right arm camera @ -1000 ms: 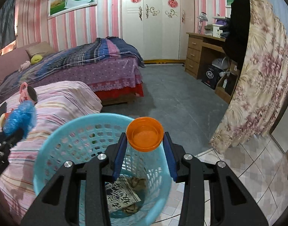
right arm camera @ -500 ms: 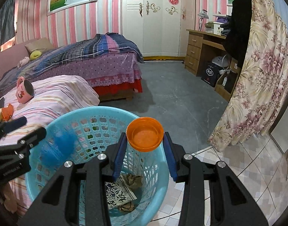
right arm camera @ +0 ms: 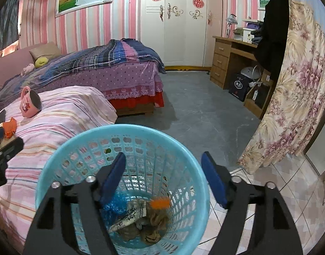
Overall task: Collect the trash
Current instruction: 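Move both empty tools back toward the items on the bed, then grasp the cream plastic bowl by its rim with the left tool, then grasp the orange plastic bag with the right tool while left holds the bowl, then carry bowl and orange bag over the blue basket and open both tools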
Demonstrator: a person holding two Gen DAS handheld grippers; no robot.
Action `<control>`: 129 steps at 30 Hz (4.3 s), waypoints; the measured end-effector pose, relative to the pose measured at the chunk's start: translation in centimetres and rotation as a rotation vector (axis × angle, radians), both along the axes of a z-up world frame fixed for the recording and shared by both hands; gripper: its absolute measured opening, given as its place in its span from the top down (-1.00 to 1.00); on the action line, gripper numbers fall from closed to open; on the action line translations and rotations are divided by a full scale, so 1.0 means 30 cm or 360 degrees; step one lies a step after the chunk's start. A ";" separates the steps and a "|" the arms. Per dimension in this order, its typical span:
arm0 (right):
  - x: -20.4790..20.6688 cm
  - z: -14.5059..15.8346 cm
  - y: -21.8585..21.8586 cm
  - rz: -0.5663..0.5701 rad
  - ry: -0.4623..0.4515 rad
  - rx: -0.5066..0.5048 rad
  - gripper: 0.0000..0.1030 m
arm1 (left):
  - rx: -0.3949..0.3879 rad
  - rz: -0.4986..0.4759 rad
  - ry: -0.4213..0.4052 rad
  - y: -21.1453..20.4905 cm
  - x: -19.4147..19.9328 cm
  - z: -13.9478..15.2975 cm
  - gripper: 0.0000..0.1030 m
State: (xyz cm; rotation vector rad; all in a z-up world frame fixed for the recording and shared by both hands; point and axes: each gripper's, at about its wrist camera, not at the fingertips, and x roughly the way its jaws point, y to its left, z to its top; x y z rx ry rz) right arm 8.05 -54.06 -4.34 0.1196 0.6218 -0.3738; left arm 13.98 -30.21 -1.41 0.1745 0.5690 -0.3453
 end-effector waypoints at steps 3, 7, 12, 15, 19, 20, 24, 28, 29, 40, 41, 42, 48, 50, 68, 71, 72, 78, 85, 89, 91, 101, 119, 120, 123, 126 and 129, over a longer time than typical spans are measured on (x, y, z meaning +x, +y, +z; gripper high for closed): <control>0.015 0.016 0.038 -0.0009 -0.0020 -0.0030 -0.70 | -0.0025 0.0029 0.0028 0.068 0.010 0.011 -0.89; 0.048 0.039 0.108 0.0039 -0.0053 -0.0046 -0.75 | -0.0017 0.0114 0.0008 0.182 0.032 0.039 -0.89; 0.076 0.062 0.176 0.0094 -0.0074 -0.0072 -0.75 | 0.0009 0.0208 -0.0017 0.325 0.069 0.064 -0.89; 0.095 0.076 0.223 0.0122 -0.0086 -0.0078 -0.75 | 0.0055 0.0272 -0.0040 0.424 0.102 0.070 -0.89; 0.134 0.088 0.290 0.0157 -0.0089 -0.0081 -0.76 | 0.0117 0.0361 -0.0067 0.530 0.147 0.055 -0.89; 0.156 0.090 0.321 0.0178 -0.0090 -0.0073 -0.76 | 0.0135 0.0390 -0.0063 0.561 0.162 0.045 -0.89; 0.194 0.095 0.387 0.0214 -0.0085 -0.0055 -0.76 | 0.0091 0.0475 0.0044 0.685 0.231 -0.001 -0.89; 0.246 0.095 0.468 0.0279 -0.0073 -0.0028 -0.76 | 0.0112 0.0516 0.0098 0.769 0.273 -0.046 -0.89; 0.261 0.094 0.493 0.0298 -0.0070 -0.0021 -0.76 | 0.0115 0.0521 0.0102 0.788 0.282 -0.058 -0.89; 0.383 0.040 0.659 0.0391 0.0040 -0.0069 -0.75 | 0.0041 0.0447 0.0305 0.829 0.430 -0.138 -0.39; 0.390 0.036 0.664 0.0391 0.0045 -0.0063 -0.75 | 0.0031 0.0437 0.0320 0.824 0.442 -0.143 -0.34; 0.399 0.031 0.675 0.0393 0.0054 -0.0051 -0.75 | 0.0025 0.0426 0.0330 0.819 0.450 -0.146 -0.22; 0.435 0.014 0.721 0.0434 0.0068 -0.0050 -0.75 | 0.0016 0.0370 0.0372 0.797 0.480 -0.165 0.22; 0.450 0.011 0.755 0.0457 0.0064 -0.0044 -0.75 | 0.0006 0.0359 0.0350 0.801 0.472 -0.156 0.39; 0.588 -0.022 1.074 0.0761 0.0104 -0.0091 -0.74 | 0.0048 0.0474 0.0164 1.007 0.353 -0.062 0.74; 0.619 -0.036 1.120 0.0805 0.0133 -0.0082 -0.62 | 0.0025 0.0533 0.0185 1.065 0.365 -0.064 0.76; 0.627 -0.042 1.136 0.0819 0.0149 -0.0073 -0.50 | 0.0015 0.0547 0.0186 1.080 0.367 -0.063 0.76; 0.674 -0.077 1.218 0.0888 0.0247 -0.0088 -0.17 | -0.0044 0.0570 0.0241 1.129 0.385 -0.074 0.76; 0.651 -0.059 1.229 0.0937 0.0186 -0.0049 0.44 | -0.0025 0.0563 0.0234 1.112 0.380 -0.072 0.76; 0.603 -0.023 1.227 0.0918 0.0097 -0.0105 0.49 | -0.0046 0.0584 0.0216 1.128 0.372 -0.052 0.76; 0.589 -0.015 1.227 0.0913 0.0076 -0.0116 0.50 | -0.0060 0.0593 0.0206 1.138 0.365 -0.043 0.76; 0.510 0.077 1.076 0.0863 0.0003 -0.0107 0.51 | -0.0062 0.0545 0.0140 1.143 0.305 -0.012 0.76; 0.334 0.144 0.790 0.0757 -0.0051 -0.0137 0.51 | -0.0041 0.0326 0.0023 0.945 0.179 0.053 0.76; 0.326 0.145 0.777 0.0750 -0.0051 -0.0140 0.51 | -0.0031 0.0314 0.0014 0.913 0.170 0.057 0.76; 0.298 0.150 0.715 0.0715 -0.0058 -0.0134 0.51 | -0.0043 0.0270 0.0009 0.835 0.154 0.069 0.76; 0.262 0.153 0.644 0.0664 -0.0079 -0.0126 0.51 | -0.0027 0.0211 -0.0005 0.727 0.137 0.080 0.76; 0.210 0.158 0.536 0.0580 -0.0098 -0.0118 0.51 | -0.0011 0.0160 -0.0030 0.609 0.114 0.086 0.76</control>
